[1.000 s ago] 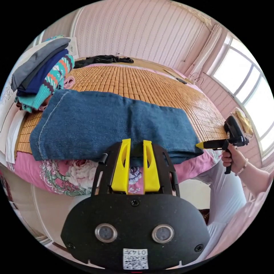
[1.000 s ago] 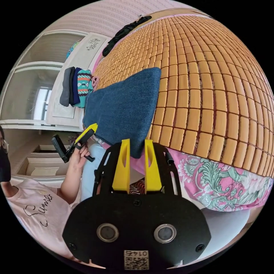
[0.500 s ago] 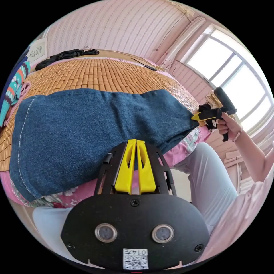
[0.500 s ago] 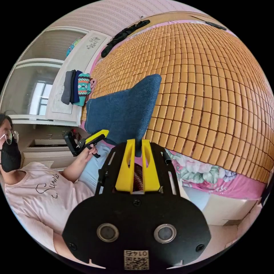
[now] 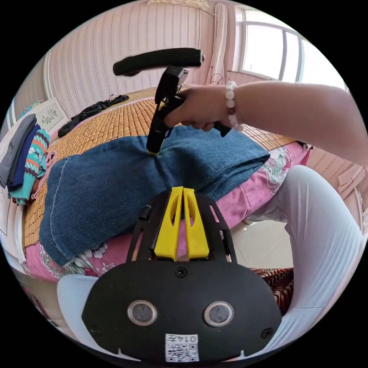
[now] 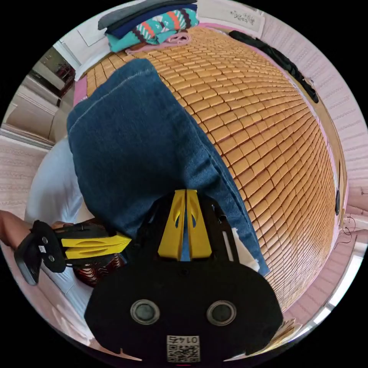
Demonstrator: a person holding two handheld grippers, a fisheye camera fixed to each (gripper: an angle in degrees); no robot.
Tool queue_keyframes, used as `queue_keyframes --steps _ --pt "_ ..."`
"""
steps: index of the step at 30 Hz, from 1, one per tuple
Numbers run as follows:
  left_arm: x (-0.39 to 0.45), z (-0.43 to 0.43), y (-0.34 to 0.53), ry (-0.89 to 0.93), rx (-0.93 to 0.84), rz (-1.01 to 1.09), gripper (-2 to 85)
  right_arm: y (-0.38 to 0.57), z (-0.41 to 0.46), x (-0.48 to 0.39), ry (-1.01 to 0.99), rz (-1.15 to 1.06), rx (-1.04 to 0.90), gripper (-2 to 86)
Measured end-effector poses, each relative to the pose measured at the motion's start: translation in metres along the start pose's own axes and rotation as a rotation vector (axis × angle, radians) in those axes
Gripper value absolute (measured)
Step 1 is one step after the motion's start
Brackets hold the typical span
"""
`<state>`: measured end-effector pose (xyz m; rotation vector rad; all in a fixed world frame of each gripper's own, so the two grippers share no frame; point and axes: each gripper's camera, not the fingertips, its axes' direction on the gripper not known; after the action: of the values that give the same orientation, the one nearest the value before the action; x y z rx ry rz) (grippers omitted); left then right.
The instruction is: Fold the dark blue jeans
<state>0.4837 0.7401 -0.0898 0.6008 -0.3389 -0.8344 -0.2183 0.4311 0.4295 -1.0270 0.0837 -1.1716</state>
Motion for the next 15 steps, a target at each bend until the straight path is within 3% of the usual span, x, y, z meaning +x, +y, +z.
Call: queue_keyframes --steps 3,6,10,15 --pt "-0.006 0.001 0.005 0.056 0.005 -0.031 -1.0 -0.024 -0.004 -0.004 -0.039 -0.031 -0.153 -0.6" --pt "0.0 -0.005 0.007 0.04 -0.021 -0.012 -1.0 -0.042 -0.009 -0.003 0.029 0.0 -0.157 -0.5" --pt "0.007 0.005 0.017 0.032 -0.032 -0.013 -1.0 -0.05 -0.004 0.008 -0.084 0.052 -0.218 -0.7" --pt "-0.002 0.004 0.028 0.12 -0.001 -0.072 -0.8 -0.008 -0.027 0.016 -0.159 0.092 -0.013 -0.8"
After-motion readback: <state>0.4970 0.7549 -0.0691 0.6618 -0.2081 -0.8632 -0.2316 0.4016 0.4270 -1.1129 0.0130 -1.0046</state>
